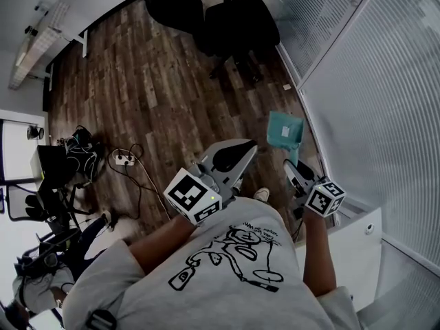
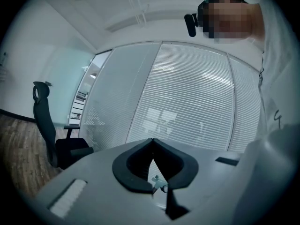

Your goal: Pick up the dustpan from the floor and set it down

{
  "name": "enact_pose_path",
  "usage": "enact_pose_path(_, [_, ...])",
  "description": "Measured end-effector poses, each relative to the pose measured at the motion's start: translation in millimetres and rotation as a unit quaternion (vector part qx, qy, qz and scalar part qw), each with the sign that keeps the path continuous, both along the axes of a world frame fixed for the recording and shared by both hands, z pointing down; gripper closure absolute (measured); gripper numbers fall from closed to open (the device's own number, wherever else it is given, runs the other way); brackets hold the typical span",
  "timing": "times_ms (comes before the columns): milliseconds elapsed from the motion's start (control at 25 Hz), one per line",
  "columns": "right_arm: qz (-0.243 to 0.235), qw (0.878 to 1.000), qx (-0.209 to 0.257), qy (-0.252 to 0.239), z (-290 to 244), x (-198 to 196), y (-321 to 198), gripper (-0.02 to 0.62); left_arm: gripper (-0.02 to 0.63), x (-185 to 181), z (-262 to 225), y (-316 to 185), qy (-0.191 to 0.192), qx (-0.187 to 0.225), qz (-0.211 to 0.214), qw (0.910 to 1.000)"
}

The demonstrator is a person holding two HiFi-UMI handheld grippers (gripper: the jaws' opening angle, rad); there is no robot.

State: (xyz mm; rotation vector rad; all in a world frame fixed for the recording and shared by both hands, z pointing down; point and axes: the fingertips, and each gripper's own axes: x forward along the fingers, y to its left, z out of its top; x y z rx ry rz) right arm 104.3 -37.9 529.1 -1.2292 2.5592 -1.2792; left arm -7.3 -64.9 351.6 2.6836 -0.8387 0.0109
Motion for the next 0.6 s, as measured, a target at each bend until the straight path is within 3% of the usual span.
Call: enact_pose_path(600, [-0.016,0.999,-0.044,0.011,95.4,5.4,-14.2,0.486,0.604,-9.2,0.5,2.1,-0.001,-0.006,-0.007,1.0000])
